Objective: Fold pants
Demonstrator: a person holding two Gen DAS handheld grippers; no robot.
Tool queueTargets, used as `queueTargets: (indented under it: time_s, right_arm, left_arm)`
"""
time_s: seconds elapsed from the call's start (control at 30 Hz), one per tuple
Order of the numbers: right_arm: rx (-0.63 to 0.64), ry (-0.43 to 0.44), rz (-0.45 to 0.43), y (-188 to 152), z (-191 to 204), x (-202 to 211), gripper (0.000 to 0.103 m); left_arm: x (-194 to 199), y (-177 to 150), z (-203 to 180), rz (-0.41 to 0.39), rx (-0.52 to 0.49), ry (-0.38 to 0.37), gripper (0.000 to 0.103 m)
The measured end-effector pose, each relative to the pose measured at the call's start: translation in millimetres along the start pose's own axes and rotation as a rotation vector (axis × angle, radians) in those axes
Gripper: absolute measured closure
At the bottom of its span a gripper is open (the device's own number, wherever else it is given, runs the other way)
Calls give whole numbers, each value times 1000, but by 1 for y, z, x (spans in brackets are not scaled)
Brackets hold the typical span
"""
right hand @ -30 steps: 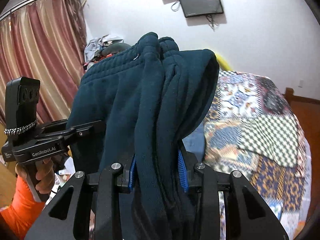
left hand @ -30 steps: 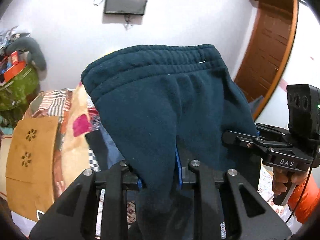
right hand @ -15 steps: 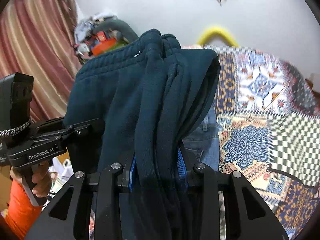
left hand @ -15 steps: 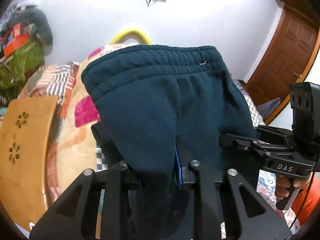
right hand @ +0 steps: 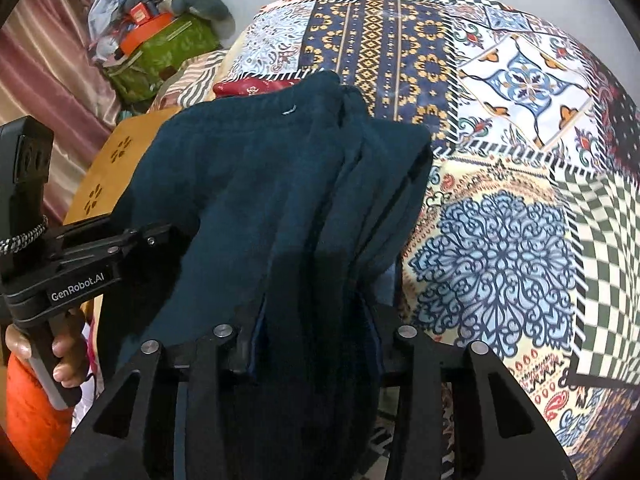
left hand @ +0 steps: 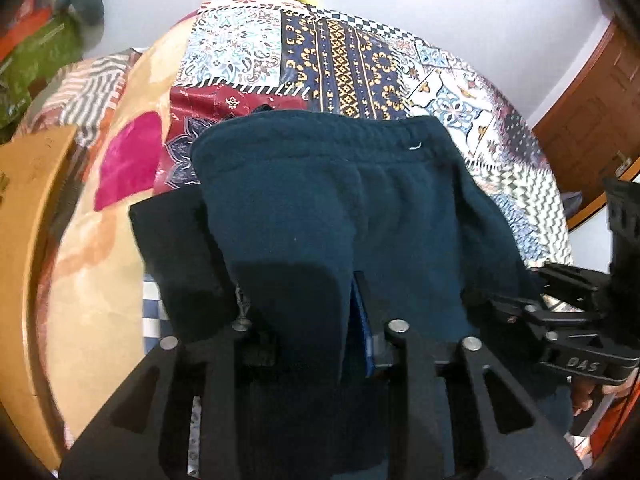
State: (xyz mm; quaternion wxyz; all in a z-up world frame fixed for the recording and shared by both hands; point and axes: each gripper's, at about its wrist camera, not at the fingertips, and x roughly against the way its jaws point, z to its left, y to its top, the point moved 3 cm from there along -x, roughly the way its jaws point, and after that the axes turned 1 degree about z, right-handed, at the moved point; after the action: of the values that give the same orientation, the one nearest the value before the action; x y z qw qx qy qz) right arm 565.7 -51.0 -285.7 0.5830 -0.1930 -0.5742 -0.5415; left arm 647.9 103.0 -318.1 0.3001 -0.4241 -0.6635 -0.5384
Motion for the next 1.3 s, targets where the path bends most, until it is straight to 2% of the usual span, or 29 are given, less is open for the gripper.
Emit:
queueTargets:
  time_s: [0.17,0.23,0.33,0.4,0.57,0.7,0.93,1.03,1.13,1.23,1.3]
  right_arm:
    - [12,-37,-20,-20,3,31,63]
    - [33,-55,-35,-23,2,39,63]
    - [59,-82,-108,-33,5,68,63]
    - [56,-84,-162,-44,11,98,63]
    - [60,-86,-341,-78,34,181,63]
    - [66,-53,-493,-118,62,255,63]
    - [150,-69,-694,-174,116,338,63]
    - [183,-81,-767,-195,136,361,63]
    - [192,-129,-855,-216,149,379,63]
    - [192,-143,-899,-231,157,389,63]
    - [188,-135,-906,-238,160,393,58]
  left_arm:
    - [24,-12,-5,9,-31,97,71]
    - [45,-23,-12,-19,-48,147,71]
    - [76,-39,-23,-59,-43,151,71]
    - [101,-51,-33,-89,-35,127,71]
    - [187,-90,-74,-254,-62,139,71]
    - [256,-125,-105,-375,-87,137,71]
    - [380,-185,-150,-606,-148,164,71]
    - [422,-210,-163,-686,-164,140,71]
    - [452,-235,-172,-754,-166,135,66]
    - [472,-256,-178,-801,-161,144,56]
    - [481,-268,-180,-828,-160,161,40]
